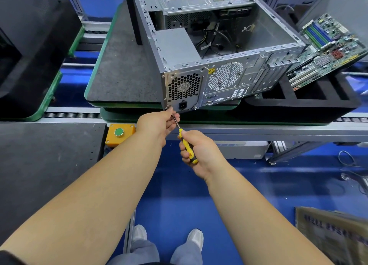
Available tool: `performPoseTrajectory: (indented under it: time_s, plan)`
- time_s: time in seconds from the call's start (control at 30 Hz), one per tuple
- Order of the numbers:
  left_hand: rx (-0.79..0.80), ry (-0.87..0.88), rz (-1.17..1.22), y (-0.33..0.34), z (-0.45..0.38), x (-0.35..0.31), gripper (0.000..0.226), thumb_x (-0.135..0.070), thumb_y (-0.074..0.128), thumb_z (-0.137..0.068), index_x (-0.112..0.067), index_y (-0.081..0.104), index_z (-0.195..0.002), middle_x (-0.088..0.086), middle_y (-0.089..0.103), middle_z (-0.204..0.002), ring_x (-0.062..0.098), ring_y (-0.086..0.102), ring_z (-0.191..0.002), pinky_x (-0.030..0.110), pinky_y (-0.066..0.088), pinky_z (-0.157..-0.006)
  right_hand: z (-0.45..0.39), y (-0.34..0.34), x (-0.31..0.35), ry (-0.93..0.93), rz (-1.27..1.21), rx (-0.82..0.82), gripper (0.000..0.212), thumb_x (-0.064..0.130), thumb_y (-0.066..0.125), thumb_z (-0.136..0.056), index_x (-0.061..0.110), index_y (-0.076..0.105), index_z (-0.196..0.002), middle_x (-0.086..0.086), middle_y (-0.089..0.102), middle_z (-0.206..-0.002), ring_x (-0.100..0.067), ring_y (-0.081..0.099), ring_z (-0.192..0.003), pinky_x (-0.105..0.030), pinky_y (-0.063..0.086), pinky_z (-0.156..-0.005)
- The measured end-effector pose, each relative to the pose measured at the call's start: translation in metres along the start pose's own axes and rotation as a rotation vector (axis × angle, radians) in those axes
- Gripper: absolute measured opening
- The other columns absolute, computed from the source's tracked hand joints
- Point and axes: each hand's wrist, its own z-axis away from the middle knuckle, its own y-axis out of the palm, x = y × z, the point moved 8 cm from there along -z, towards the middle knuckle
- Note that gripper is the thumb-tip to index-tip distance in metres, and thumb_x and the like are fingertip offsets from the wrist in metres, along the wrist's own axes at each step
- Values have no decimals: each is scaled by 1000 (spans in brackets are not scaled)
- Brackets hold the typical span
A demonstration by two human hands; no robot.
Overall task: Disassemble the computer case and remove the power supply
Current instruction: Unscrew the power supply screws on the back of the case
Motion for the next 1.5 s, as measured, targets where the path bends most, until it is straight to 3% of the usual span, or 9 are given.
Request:
performPoseTrajectory:
  time_s: [0.3,0.4,0.57,0.73,0.93,1.2,1.33,1.4,1.5]
  plan:
    - [12,8,43,0,0,2,19,-20,54,-99,-13,60,-82,0,66,-80,7,63,-75,18,51,-73,20,10,40,-598,1094,-366,23,32,53,-97,23,34,-90,5,50,-78,-10,44,-60,-28,26,-45]
    - [16,12,51,-1,-2,2,18,-20,54,-98,-14,61,-82,-2,66,-79,5,63,-72,15,50,-65,11,5,33,-498,910,-290,22,35,57,-95,22,40,-89,6,54,-75,-10,48,-60,-28,32,-47]
    - [10,18,99,-4,-5,4,14,-18,58,-96,-13,64,-84,-4,71,-69,3,68,-64,15,53,-62,0,5,-6,117,-7,61,44,47,45,-100,10,65,-88,-3,62,-64,-12,45,-44,-23,37,-45]
    - [9,15,108,-5,-3,4,12,-18,60,-95,-12,64,-86,-6,71,-62,3,69,-61,15,53,-54,3,11,-12,204,-249,175,43,36,38,-104,4,65,-95,-3,57,-62,-11,41,-43,-20,33,-40]
    - [40,35,92,-6,-2,3,12,-18,59,-96,-12,65,-88,-1,73,-77,6,70,-70,18,54,-63,2,6,-10,119,-120,58,36,34,46,-103,6,68,-93,-1,60,-63,-10,43,-45,-21,34,-42]
    - [37,11,54,-3,0,2,14,-19,55,-98,-11,63,-89,0,69,-81,7,66,-75,18,53,-67,7,-4,23,-254,633,-225,24,45,56,-94,24,52,-82,6,68,-66,-11,57,-54,-29,44,-53]
    - [36,-5,53,-2,1,2,15,-20,55,-98,-10,63,-91,1,68,-84,7,65,-76,17,52,-63,13,7,40,-498,1162,-395,29,42,56,-94,24,36,-84,8,50,-66,-7,41,-56,-28,26,-45]
    - [25,-12,49,-2,2,2,15,-20,55,-98,-11,62,-88,0,68,-82,6,64,-74,16,52,-61,13,10,38,-529,1179,-387,29,41,56,-94,24,35,-86,8,48,-68,-7,39,-56,-28,24,-45]
    - [15,-11,65,-1,0,2,16,-19,55,-98,-12,61,-85,0,67,-80,5,64,-73,16,52,-62,1,6,26,-339,799,-236,26,43,58,-92,23,45,-82,3,64,-69,-14,53,-59,-29,40,-52]
